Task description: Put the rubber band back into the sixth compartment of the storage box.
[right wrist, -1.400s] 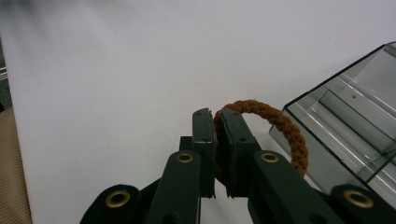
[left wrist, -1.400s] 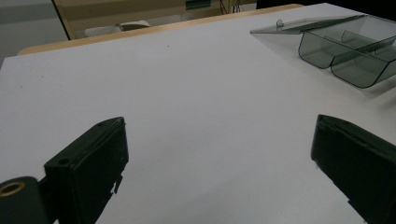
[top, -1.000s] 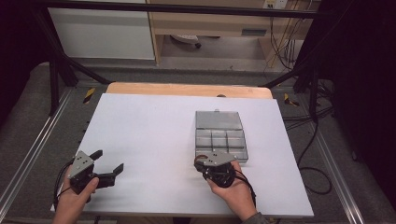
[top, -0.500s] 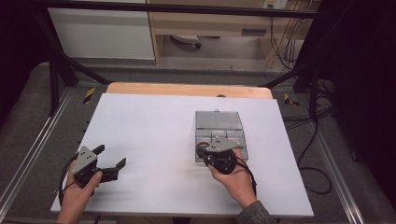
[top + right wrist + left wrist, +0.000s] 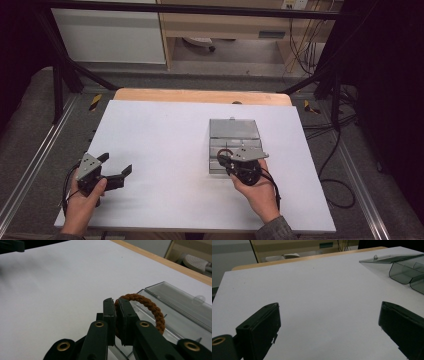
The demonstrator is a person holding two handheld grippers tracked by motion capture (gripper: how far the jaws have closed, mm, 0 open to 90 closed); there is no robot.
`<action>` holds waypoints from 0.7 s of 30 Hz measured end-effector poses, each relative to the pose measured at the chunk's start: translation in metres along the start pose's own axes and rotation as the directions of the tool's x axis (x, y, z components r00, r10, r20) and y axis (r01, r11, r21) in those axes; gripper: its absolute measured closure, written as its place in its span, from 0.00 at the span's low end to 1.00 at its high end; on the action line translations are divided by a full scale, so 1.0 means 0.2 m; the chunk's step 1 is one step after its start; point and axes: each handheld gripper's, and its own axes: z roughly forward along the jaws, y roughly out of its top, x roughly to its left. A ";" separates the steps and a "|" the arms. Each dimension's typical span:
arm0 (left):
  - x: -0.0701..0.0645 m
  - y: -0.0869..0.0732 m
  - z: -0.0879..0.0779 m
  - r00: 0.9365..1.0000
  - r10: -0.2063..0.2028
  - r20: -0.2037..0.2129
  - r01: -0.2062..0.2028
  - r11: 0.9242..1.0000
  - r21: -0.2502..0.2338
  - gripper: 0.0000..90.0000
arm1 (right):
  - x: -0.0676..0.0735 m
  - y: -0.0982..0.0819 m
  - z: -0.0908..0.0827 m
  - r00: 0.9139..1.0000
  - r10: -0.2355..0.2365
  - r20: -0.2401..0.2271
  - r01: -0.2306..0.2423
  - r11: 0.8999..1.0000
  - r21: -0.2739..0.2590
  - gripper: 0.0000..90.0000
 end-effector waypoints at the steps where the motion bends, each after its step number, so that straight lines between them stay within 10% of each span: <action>1: 0.00 0.00 0.00 1.000 -0.002 0.002 0.002 1.000 0.000 0.05 | 0.00 0.00 0.00 1.000 0.000 0.000 0.000 1.000 0.000 0.95; 21: -0.03 0.00 0.00 0.999 0.015 0.035 -0.016 1.000 0.021 0.05 | -0.14 -0.03 -0.12 0.994 0.078 0.077 -0.074 0.996 -0.053 0.95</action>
